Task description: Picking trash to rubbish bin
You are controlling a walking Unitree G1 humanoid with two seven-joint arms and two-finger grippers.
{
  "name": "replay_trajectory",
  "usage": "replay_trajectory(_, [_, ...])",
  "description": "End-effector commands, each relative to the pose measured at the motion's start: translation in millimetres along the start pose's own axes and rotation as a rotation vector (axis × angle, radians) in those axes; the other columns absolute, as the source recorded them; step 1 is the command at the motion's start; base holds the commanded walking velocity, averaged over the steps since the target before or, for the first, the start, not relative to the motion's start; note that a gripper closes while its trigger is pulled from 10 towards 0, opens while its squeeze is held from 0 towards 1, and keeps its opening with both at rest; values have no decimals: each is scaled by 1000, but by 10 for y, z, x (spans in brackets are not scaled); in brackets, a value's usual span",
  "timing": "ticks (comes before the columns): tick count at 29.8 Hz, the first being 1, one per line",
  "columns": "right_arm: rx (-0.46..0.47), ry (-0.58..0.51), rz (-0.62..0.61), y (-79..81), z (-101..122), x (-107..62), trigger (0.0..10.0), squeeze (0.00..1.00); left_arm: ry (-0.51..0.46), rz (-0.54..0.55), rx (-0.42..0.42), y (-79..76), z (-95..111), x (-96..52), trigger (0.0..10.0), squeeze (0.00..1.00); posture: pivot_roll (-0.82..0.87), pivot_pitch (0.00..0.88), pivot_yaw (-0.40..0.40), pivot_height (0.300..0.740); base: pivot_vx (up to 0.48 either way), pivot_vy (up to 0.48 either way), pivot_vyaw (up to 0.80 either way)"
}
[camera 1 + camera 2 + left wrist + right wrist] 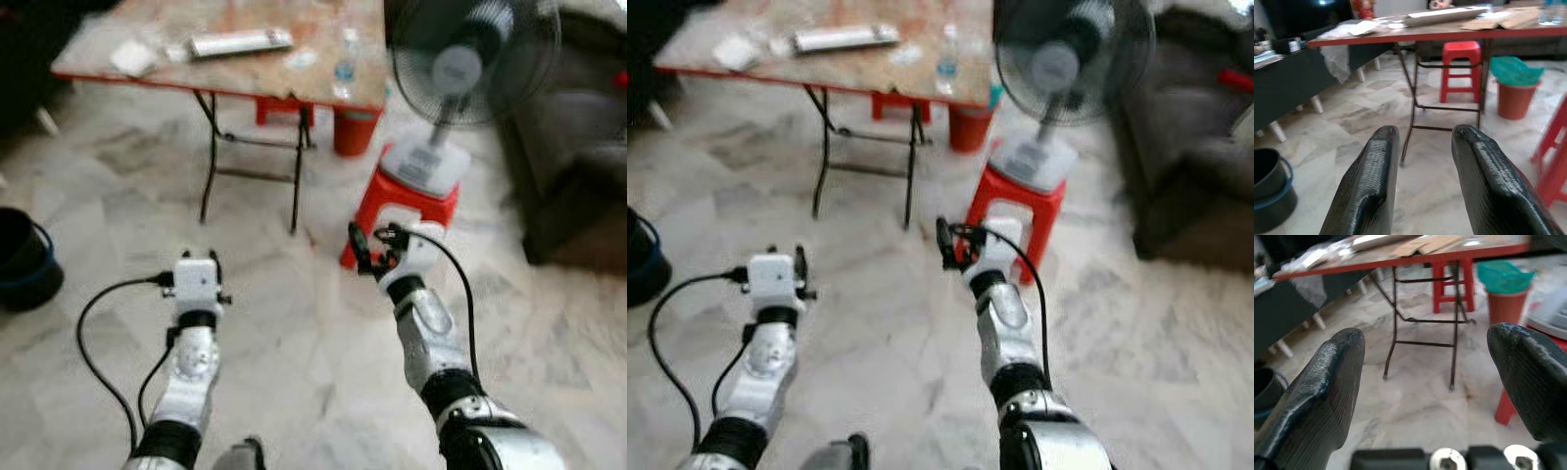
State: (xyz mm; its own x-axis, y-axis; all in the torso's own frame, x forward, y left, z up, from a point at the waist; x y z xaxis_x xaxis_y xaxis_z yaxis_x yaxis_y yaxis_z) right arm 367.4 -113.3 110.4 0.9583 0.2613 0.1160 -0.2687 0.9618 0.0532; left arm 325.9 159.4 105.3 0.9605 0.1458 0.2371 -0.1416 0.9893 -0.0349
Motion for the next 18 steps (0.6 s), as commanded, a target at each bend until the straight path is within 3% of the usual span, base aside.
replay_trajectory(1, [20,-13,27,102,26,36,10000,0,22,26,23,91,-37,-33,10000,0,51,133,-109,740,311,0,794])
replay_trajectory(3, [25,-14,27,107,26,36,10000,0,20,27,24,92,-30,-31,10000,0,54,130,-108,740,315,0,794])
replay_trajectory(14, [68,-28,50,197,55,68,10000,0,8,30,32,97,47,20,10000,0,63,116,-107,740,375,0,0])
replay_trajectory(18, [40,-32,70,243,69,78,10000,0,5,30,32,99,65,35,10000,0,70,112,-108,740,397,0,0])
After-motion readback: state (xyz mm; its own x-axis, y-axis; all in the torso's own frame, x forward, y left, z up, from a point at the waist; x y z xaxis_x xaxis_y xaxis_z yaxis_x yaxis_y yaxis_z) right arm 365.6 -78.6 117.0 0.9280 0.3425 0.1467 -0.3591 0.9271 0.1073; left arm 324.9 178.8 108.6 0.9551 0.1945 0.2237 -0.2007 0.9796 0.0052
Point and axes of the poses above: a point about 5 cm out from each wrist's last joint towards the gripper, its own x axis pointing out of the wrist towards the gripper, its own z axis along the axis of the wrist's last joint, y = z × x, the point moved 1 cm from there along x, pointing out of the wrist towards the gripper, and after that the axes turned 11 degrees about -x, right-handed, at the moved point
